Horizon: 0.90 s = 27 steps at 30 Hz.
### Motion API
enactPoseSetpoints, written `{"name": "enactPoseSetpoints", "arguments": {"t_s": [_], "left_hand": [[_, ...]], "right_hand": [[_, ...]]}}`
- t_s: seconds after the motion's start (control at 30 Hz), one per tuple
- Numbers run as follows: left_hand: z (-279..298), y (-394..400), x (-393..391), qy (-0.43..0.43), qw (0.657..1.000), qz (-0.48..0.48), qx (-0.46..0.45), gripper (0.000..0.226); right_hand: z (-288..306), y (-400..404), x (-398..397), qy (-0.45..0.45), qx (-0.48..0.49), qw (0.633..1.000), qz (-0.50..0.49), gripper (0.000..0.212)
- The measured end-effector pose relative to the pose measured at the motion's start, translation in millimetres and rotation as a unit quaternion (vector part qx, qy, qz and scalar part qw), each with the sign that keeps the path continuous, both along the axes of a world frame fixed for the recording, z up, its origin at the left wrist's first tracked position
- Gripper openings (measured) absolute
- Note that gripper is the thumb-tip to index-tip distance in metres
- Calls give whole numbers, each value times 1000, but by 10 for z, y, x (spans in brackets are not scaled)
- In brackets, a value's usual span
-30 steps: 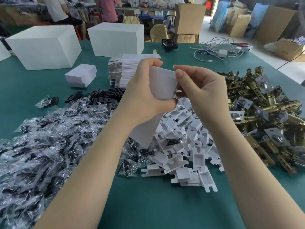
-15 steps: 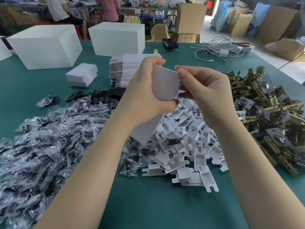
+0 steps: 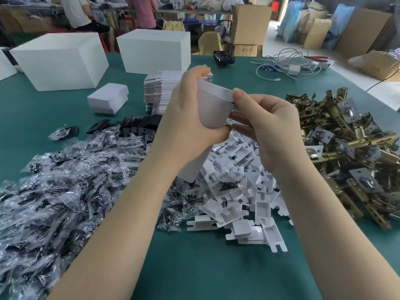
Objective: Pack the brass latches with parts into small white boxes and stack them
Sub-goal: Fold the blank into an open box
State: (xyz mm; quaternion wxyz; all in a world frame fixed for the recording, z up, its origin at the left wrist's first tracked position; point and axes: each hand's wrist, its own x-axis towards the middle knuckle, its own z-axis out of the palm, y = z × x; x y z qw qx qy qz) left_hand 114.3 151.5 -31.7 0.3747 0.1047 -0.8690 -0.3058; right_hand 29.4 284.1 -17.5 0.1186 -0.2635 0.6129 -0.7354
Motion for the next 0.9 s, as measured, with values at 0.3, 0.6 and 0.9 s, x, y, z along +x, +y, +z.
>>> {"name": "enactPoseSetpoints", "arguments": {"t_s": [0.3, 0.6, 0.9], "left_hand": [[10, 4, -13, -5, 1000, 0, 31, 86], [-9, -10, -32, -15, 998, -3, 57, 80], [39, 17, 9, -25, 995, -25, 92, 67]], "right_hand": [[0, -2, 5, 50, -2, 998, -26, 16], [-43, -9, -42, 95, -14, 995, -4, 10], [-59, 13, -4, 197, 11, 980, 18, 11]]}}
